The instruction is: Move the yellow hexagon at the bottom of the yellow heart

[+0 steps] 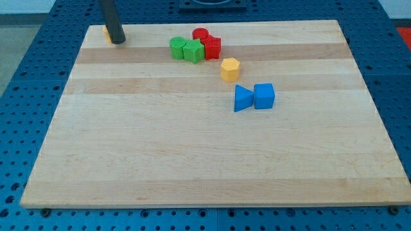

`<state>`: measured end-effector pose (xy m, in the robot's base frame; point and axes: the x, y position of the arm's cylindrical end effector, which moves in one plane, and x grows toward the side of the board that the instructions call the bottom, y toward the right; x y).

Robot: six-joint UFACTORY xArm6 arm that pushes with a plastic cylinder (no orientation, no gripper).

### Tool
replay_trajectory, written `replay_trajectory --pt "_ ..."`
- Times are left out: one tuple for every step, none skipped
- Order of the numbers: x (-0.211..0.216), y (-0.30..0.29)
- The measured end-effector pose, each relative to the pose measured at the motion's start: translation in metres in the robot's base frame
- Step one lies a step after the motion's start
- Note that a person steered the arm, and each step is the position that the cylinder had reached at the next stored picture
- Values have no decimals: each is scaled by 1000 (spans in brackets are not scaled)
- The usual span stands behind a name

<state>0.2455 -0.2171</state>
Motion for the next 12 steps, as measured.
replay_trajectory --pt "25 3" --pt "60 16" --pt "96 51" --pt "133 94" --pt "160 140" --pt "164 186" --pt "164 222" --pt "163 253" --pt "147 275" --pt "128 284" --pt "125 283" --pt "121 272"
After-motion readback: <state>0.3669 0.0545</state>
